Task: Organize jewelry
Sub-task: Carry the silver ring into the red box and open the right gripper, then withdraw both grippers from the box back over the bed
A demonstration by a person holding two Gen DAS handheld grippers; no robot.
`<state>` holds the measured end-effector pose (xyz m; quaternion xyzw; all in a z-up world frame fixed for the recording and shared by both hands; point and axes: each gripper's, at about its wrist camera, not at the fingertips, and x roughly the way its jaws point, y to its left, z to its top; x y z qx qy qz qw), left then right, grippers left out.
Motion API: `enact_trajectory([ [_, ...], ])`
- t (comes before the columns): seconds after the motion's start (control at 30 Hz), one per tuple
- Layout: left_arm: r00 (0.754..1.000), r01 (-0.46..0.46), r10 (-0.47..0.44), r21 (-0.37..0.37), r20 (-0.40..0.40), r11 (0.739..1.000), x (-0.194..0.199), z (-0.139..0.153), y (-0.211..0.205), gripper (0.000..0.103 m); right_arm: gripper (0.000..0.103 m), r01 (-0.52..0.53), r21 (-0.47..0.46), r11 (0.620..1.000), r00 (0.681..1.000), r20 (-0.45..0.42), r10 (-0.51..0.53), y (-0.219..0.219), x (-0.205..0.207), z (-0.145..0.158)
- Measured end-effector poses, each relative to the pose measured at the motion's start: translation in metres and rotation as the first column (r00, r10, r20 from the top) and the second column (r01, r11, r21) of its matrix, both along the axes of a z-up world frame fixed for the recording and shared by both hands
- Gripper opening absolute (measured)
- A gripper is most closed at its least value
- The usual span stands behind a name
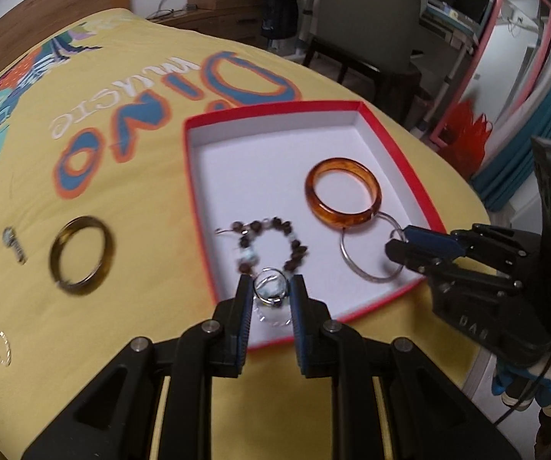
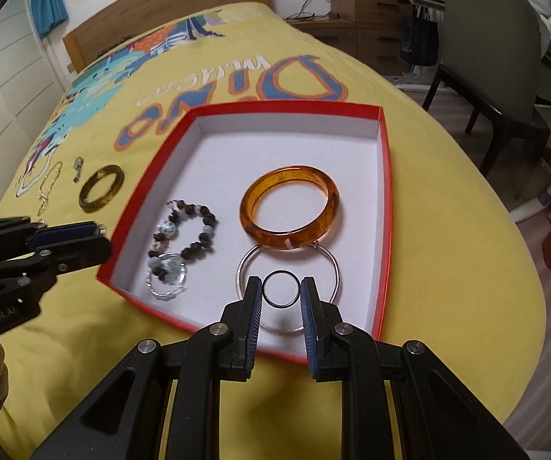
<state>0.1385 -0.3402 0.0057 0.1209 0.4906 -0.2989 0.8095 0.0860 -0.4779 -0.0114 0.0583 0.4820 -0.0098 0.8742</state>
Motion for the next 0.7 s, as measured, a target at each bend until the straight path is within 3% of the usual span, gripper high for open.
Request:
enact_trajectory([
  [0.33,0.999,0.016,-0.013,0.073,-0.039,0.997,0.003,-0.036,-0.017,0.018,0.02,-0.061,-0.048,0.997,0.996,-0.063,0.058,-0.003,0.009,-0.02],
  [0.57,0.999,-0.006,0.008,0.055,-0.047,0.998,0.003,-0.036,-0.011,0.019,0.022,-0.06,-0.061,0.996,0.996,-0.063,0.056,-0.002,0.009,-0.018],
  [0.7,0.998,-0.026,0.028,0.051,-0.052,0.998,0.003,-0.034,-0.005,0.019,0.029,-0.048,-0.063,0.997,0.997,-0.059,0.044,-0.002,0.006,-0.014],
])
